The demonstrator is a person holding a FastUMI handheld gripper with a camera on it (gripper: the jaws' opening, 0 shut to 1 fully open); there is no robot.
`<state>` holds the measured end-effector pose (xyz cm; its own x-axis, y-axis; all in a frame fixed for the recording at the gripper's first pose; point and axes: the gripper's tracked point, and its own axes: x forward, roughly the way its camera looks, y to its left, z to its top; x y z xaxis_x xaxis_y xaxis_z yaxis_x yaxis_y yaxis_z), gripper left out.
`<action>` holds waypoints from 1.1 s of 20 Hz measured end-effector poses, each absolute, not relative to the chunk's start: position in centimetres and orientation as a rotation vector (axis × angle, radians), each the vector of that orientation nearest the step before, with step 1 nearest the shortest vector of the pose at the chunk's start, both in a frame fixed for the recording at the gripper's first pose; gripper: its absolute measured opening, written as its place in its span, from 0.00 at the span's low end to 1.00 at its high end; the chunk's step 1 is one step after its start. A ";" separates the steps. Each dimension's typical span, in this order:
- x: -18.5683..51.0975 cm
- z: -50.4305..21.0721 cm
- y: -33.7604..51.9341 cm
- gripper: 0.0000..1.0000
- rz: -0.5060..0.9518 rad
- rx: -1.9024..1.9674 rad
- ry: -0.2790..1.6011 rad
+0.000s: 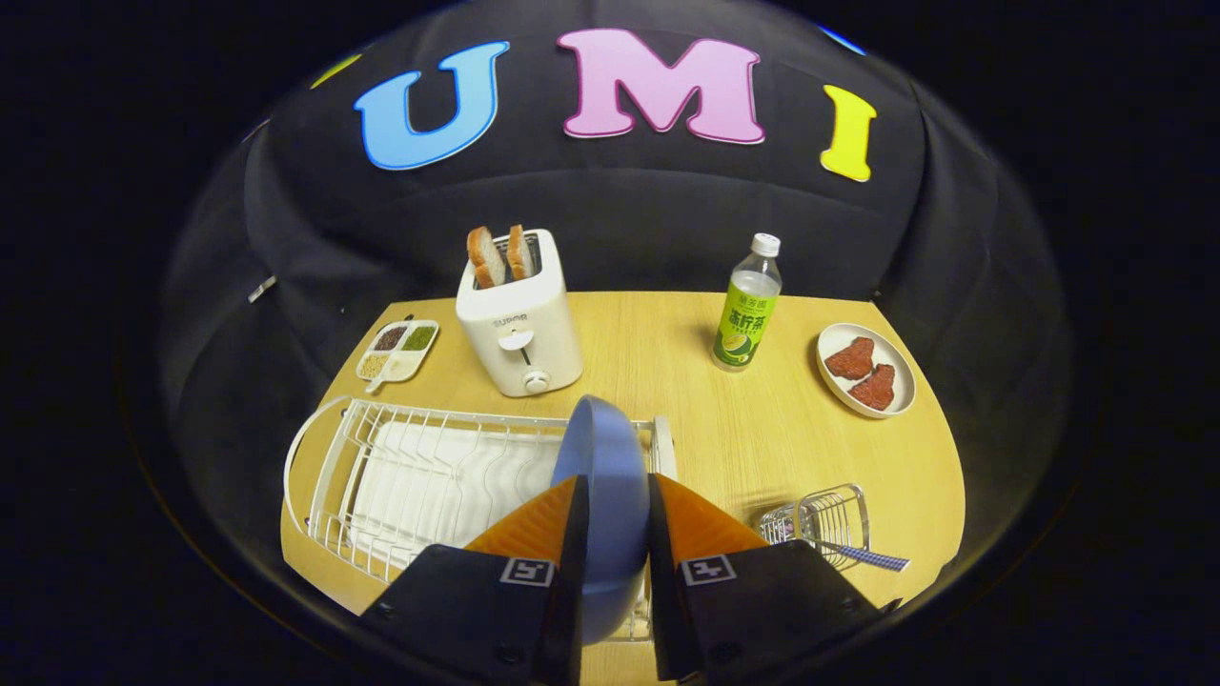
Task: Take the plate from the dish rack, then take the spoon from the basket and place it into the plate.
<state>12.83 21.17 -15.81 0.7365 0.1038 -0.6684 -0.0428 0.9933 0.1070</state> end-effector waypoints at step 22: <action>11.1 -12.5 18.1 0.18 0.116 0.195 0.677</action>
